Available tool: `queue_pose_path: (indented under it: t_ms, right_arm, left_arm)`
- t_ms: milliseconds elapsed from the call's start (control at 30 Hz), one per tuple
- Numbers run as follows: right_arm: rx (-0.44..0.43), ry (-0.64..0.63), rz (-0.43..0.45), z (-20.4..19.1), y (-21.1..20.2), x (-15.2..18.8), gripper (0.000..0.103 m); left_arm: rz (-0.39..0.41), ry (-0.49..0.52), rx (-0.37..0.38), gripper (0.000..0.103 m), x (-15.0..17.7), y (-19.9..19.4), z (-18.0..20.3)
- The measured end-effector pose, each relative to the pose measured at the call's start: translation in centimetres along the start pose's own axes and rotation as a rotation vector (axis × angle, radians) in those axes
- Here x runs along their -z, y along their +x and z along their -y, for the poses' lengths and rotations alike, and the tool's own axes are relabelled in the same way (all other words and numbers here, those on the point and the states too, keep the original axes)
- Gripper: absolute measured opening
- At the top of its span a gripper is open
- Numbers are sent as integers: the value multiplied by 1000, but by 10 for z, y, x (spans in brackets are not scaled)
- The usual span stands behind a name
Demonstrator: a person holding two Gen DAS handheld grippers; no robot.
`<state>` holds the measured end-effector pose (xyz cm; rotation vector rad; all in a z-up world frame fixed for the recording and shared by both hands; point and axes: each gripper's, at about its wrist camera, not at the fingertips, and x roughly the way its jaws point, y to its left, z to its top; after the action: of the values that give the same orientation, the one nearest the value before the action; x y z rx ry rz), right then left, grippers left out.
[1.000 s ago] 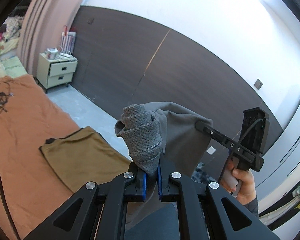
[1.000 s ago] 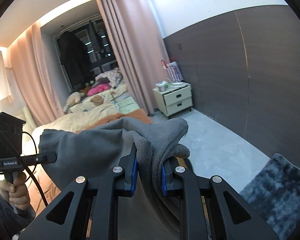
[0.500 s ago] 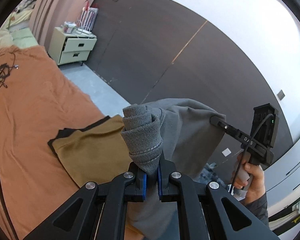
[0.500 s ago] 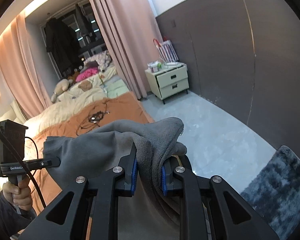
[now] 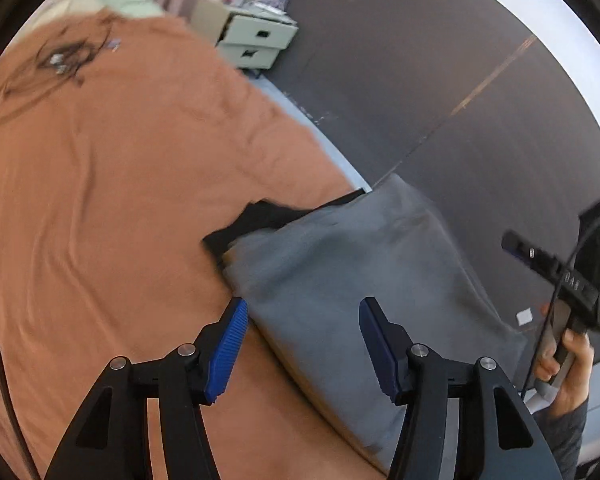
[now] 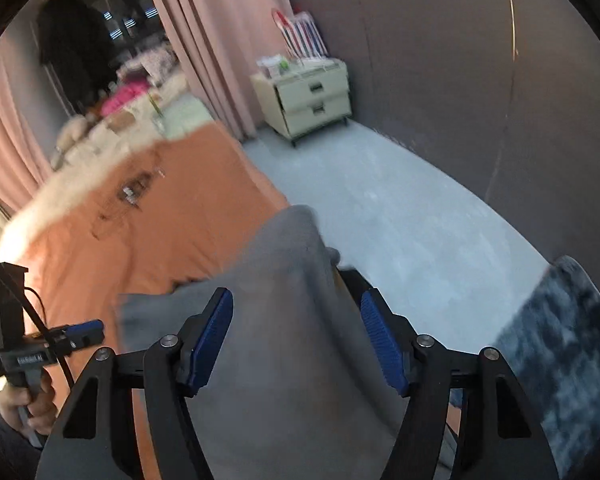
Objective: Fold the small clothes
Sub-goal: 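Lower the shirt onto the yellow garment and open both tools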
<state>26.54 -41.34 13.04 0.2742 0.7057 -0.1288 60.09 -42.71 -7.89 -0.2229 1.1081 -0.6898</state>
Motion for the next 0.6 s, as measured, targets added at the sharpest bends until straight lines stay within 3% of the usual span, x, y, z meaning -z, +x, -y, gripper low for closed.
queue_pose_path:
  t_ms: [233, 600]
  right_arm:
    - [32, -37, -34, -20, -43, 46, 65]
    - [31, -29, -32, -18, -138, 115, 65]
  left_arm:
    - [0, -30, -3, 59, 11, -9, -18]
    - [14, 28, 2, 59, 44, -48, 3]
